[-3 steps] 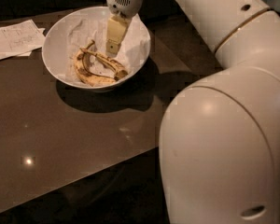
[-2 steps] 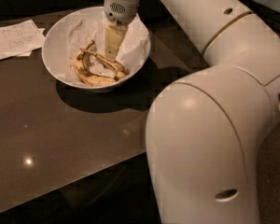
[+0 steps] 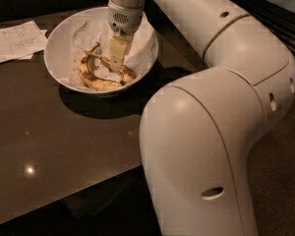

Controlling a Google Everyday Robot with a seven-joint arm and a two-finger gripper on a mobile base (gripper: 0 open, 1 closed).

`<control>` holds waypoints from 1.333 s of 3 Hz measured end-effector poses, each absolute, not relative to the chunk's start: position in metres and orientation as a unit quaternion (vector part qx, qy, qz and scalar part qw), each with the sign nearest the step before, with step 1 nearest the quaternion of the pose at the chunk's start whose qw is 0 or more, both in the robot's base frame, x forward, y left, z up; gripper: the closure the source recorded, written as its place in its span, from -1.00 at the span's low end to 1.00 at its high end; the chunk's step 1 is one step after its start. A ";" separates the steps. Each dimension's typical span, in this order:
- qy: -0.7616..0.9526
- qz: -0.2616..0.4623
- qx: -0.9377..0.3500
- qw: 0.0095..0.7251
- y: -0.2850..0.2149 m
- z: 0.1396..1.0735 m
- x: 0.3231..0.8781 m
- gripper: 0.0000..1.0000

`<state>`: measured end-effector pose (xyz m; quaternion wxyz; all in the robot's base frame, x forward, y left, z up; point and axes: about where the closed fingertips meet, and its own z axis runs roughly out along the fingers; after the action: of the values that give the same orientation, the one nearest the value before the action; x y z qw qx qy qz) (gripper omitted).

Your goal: Pick banana from white bowl

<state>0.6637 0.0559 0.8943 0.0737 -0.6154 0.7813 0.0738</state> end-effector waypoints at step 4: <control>0.791 0.086 -0.605 0.036 0.059 0.860 0.667 -0.02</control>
Offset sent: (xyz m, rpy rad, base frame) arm -0.0478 -0.0379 -0.0299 -0.1759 0.2991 0.0120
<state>0.6673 0.0586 0.8603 0.0364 -0.6051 0.7906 0.0861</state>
